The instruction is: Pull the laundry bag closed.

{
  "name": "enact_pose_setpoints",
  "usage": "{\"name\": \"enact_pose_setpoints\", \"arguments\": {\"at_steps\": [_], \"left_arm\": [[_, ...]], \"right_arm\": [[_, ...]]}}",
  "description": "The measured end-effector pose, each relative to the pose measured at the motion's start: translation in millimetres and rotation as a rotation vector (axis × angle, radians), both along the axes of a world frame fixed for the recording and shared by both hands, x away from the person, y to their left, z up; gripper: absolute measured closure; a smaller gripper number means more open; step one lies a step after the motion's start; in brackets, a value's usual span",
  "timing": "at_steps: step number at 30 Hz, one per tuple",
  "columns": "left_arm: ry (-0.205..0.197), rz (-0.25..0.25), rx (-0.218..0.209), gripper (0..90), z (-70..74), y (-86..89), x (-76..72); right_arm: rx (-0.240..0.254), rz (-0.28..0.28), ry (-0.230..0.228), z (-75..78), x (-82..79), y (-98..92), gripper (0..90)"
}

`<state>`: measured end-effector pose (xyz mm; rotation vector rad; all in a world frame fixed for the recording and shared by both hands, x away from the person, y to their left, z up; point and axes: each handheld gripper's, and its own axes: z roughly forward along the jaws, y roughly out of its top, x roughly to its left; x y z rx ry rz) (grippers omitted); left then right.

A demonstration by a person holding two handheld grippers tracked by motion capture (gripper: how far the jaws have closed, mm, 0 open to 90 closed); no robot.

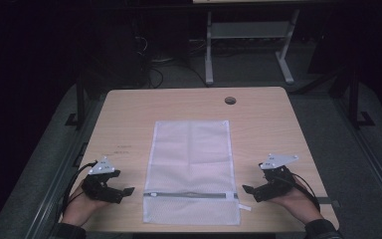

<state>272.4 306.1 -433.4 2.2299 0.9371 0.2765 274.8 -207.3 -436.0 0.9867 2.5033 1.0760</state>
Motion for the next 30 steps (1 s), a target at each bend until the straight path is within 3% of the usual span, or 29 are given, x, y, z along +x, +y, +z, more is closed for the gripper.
{"name": "enact_pose_setpoints", "arguments": {"at_steps": [13,30], "left_arm": [[0.000,-0.002,0.000,12.8,-0.1,1.8,-2.3],[0.001,-0.017,0.006,12.9,0.5,-3.7,-1.6]], "right_arm": [[0.019,0.117,0.006,4.7,3.3,32.2,4.0],[0.052,0.210,0.007,9.9,6.1,62.5,6.9]]}}
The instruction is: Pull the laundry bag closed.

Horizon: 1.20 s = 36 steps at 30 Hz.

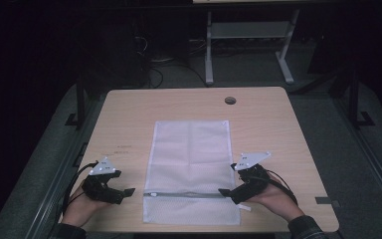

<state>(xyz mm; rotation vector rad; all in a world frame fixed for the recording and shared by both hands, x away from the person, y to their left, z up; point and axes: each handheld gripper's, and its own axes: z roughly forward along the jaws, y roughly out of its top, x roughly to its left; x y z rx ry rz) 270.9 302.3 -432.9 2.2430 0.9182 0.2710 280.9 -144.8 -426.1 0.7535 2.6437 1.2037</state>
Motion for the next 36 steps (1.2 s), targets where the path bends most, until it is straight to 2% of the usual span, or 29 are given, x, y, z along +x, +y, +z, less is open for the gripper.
{"name": "enact_pose_setpoints", "arguments": {"at_steps": [1,13,19,23,36], "left_arm": [[0.001,-0.004,0.005,12.9,-0.1,-0.5,-0.1],[0.000,-0.016,0.004,12.9,0.2,-2.9,0.5],[-0.001,-0.012,0.003,13.2,0.8,-2.5,0.7],[0.001,-0.019,0.003,13.3,0.3,-3.7,0.8],[0.002,-0.021,0.011,13.3,-0.3,-3.4,0.4]], "right_arm": [[0.003,0.017,0.001,0.8,0.0,3.8,8.3],[0.012,0.068,0.018,4.4,2.0,25.6,24.7],[0.019,0.093,-0.001,7.9,1.9,39.5,34.1],[0.023,0.125,0.008,8.6,3.3,53.2,41.2],[0.014,0.177,0.028,4.6,5.3,82.8,49.3]]}}
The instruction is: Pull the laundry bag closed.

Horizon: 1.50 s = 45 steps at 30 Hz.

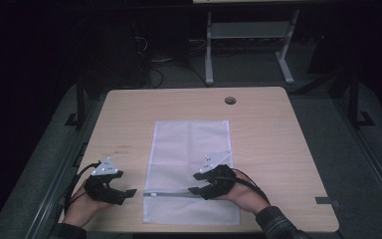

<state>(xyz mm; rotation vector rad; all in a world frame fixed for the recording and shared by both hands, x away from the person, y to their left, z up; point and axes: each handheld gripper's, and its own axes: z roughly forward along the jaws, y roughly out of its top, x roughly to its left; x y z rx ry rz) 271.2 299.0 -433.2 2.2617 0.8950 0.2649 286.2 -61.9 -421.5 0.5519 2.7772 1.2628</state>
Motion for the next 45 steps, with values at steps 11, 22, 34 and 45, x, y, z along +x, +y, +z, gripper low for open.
{"name": "enact_pose_setpoints", "arguments": {"at_steps": [11,22,34,45], "left_arm": [[0.000,0.000,-0.002,13.4,0.0,0.0,-0.4],[0.002,-0.002,-0.004,13.8,1.0,0.3,-0.7],[0.004,-0.003,0.002,14.1,0.2,0.7,-0.1],[0.003,-0.003,-0.002,14.1,0.2,0.1,-0.1]], "right_arm": [[-0.006,0.047,0.002,-1.9,2.8,28.9,59.8],[-0.007,0.078,-0.002,-4.2,5.3,54.2,61.4],[-0.004,0.119,0.013,-12.3,11.9,85.8,63.4],[-0.032,0.153,0.028,-25.1,12.2,113.5,64.8]]}}
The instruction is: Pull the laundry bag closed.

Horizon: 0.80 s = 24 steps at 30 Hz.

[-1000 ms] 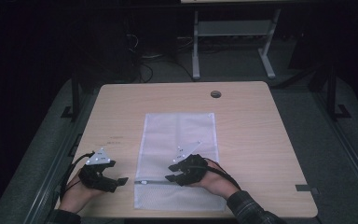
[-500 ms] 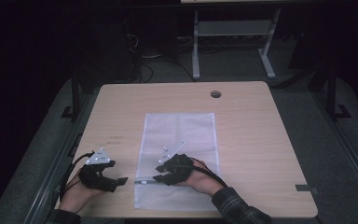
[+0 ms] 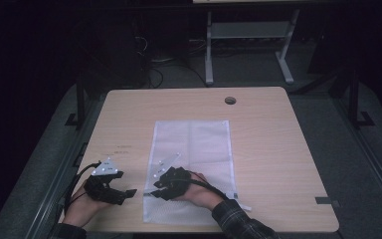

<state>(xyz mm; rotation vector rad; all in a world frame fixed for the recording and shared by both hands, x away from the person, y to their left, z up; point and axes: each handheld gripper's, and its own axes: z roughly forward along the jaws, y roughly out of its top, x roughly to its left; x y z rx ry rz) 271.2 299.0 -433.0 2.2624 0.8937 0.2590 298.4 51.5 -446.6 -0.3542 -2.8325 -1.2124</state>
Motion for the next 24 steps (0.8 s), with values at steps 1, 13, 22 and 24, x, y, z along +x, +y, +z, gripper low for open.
{"name": "enact_pose_setpoints", "arguments": {"at_steps": [1,13,22,24], "left_arm": [[0.000,-0.001,0.000,14.1,0.1,0.1,0.0],[0.007,0.005,0.005,14.1,-0.4,0.9,0.2],[0.012,0.004,0.005,14.1,0.0,0.8,-0.1],[0.032,0.012,0.006,14.1,0.0,0.5,0.0]], "right_arm": [[-0.003,0.004,0.000,-1.0,0.1,1.6,64.9],[-0.053,0.016,0.002,-16.6,1.1,16.2,71.3],[-0.058,0.008,-0.028,-15.6,1.6,15.6,80.8],[-0.046,0.005,-0.028,-13.2,2.0,14.2,80.9]]}}
